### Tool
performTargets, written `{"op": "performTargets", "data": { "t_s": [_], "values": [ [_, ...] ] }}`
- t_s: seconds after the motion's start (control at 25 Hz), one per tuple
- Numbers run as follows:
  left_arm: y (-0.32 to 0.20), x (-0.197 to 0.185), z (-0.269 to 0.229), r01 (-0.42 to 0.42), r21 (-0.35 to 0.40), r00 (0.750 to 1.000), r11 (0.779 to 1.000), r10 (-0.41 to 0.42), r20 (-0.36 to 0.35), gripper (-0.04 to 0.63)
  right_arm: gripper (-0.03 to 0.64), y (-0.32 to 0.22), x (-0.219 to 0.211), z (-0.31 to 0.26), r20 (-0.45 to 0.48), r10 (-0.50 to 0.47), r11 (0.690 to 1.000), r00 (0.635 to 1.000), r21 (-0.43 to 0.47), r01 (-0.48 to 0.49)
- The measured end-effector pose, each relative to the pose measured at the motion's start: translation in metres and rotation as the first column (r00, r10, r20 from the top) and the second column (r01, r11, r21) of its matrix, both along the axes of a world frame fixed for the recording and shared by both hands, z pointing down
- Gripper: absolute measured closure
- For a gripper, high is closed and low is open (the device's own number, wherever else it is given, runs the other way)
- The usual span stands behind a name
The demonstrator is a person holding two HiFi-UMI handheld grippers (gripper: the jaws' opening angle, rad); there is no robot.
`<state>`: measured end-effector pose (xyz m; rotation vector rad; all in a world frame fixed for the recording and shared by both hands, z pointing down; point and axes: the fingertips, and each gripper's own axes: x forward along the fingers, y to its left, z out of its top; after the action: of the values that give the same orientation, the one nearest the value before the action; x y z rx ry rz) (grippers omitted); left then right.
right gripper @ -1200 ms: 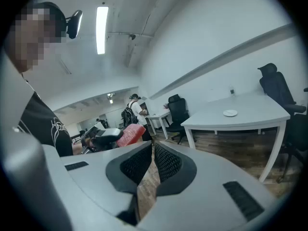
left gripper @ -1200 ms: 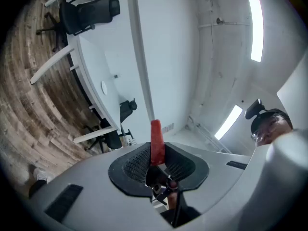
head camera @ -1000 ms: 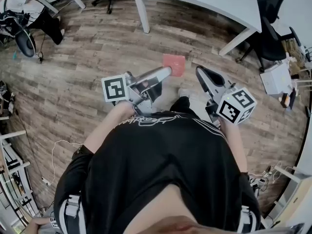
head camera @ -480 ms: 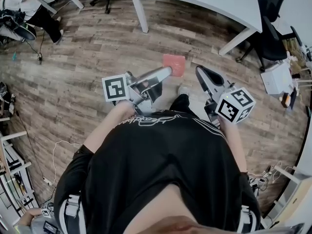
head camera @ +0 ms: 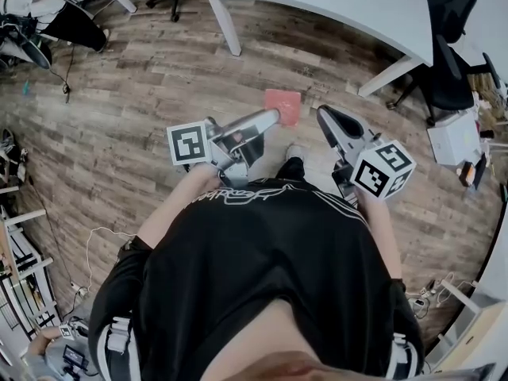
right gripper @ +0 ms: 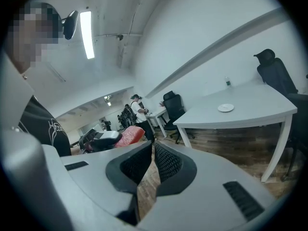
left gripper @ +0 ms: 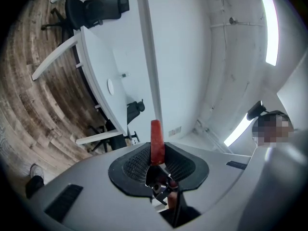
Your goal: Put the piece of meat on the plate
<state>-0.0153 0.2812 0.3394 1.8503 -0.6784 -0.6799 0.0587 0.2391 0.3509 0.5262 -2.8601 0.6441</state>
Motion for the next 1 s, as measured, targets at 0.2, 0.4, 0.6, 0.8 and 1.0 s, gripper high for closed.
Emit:
{"op": "performTargets", "data": {
  "t_s": [0.2,0.4,0.6,0.8,1.0],
  "values": [
    [-0.064,0.01,0.002,0.012,-0.01,1.0,1.0,-0.012,0.004,0.506,0.597,-0.063,0.009,0.0,-0.012,-0.022,1.0,1.0,0.002,0.022],
    [-0.126,0.03,0.004,0.007,-0.021,1.0,1.0,-0.007,0.013,0.506,0.597,-0.12,0.022,0.005,-0.035,-0.044,0.999,0.998,0.007,0.044],
    [-0.173,0.052,-0.005,-0.01,0.0,1.0,1.0,0.01,0.02,0.506,0.597,-0.171,0.046,-0.003,-0.018,-0.008,1.0,1.0,0.022,0.009],
    [-0.205,0.065,-0.013,-0.008,0.024,1.0,1.0,0.007,0.018,0.506,0.597,-0.204,0.065,-0.013,-0.001,0.027,0.998,1.0,0.053,-0.027],
    [-0.226,0.072,-0.016,-0.022,0.033,1.0,0.999,0.021,0.022,0.506,0.597,-0.228,0.071,-0.017,0.008,0.05,0.997,0.999,0.064,-0.051]
  ]
}}
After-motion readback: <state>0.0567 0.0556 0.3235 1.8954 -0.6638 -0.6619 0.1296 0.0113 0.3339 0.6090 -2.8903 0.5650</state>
